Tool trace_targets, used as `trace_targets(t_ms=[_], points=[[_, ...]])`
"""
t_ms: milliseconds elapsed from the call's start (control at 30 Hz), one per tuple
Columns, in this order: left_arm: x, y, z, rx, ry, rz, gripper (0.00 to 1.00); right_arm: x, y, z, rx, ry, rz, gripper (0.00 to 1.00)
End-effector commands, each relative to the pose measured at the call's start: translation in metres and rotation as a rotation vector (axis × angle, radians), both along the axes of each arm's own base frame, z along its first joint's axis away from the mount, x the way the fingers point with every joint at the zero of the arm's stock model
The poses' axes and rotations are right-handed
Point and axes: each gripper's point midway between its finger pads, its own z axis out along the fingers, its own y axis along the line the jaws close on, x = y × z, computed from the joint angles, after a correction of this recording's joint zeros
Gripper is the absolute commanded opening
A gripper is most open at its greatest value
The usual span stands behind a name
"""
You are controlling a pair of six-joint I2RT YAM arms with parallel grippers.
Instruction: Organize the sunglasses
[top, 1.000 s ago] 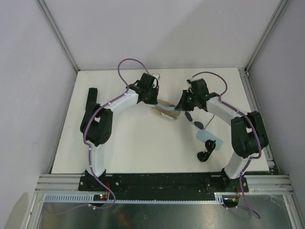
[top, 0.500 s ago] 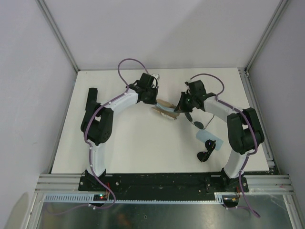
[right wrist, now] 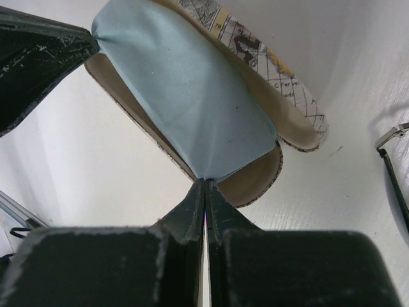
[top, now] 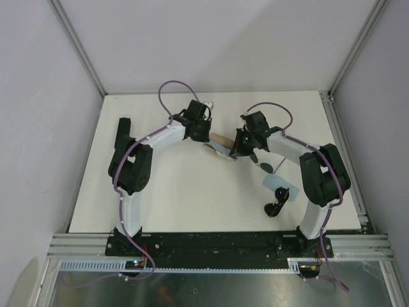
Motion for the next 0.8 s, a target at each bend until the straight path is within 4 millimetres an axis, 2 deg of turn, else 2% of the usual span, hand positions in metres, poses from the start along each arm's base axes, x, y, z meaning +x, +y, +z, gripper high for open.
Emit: trace_targets(t_ms=[0, 233, 767], points=[[0.003, 0.005, 0.007, 0.009, -0.038, -0.008, 0.0, 0.004, 0.003, 0.006, -0.021, -0.029, 0.01, 0.0], [-0.004, 0.01, 0.001, 0.028, -0.027, -0.002, 0.0, -0.003, 0.004, 0.003, -0.037, -0.023, 0.019, 0.0], [-0.03, 0.021, -0.022, 0.075, 0.015, 0.007, 0.0, -0.015, -0.001, -0.019, -0.079, 0.001, 0.014, 0.0]])
